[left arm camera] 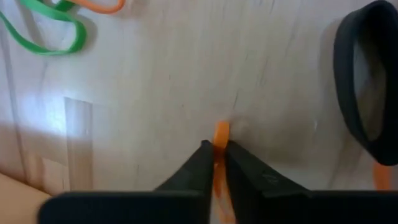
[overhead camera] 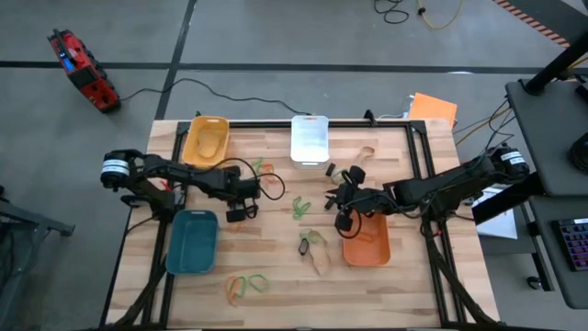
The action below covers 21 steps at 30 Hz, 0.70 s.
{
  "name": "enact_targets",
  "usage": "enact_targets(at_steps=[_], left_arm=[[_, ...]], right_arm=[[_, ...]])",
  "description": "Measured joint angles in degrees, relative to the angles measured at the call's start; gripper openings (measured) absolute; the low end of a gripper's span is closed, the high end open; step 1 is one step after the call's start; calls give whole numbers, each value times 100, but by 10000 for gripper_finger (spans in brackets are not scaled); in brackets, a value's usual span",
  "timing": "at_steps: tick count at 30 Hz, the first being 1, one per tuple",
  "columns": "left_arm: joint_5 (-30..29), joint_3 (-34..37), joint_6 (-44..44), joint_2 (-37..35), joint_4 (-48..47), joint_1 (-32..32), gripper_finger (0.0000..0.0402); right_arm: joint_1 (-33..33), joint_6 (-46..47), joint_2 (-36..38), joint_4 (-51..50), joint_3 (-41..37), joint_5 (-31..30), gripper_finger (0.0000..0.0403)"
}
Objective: Sort rubber bands into baskets
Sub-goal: Put the orange rubber band into the orange bin
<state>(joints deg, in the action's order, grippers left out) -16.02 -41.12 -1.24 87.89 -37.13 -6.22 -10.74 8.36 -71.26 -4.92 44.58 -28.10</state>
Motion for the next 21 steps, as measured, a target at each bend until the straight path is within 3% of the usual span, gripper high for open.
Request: enact_targets(at_steps=[8, 15, 18, 21], left_arm=[[-87, -28, 222, -225, 0, -7, 1], [-151, -150, 359, -1049, 102, 14, 0], [-114, -166, 510, -1520, 578, 56, 0], [289, -162, 713, -1929, 1297, 119, 0]], right_arm=[[-5, 34, -4, 65, 0, 0, 57], [-11, 122, -12, 157, 0, 0, 57], [-11, 101, -101, 379, 0, 2, 57], [-11, -42, -280, 616, -2, 2, 57]])
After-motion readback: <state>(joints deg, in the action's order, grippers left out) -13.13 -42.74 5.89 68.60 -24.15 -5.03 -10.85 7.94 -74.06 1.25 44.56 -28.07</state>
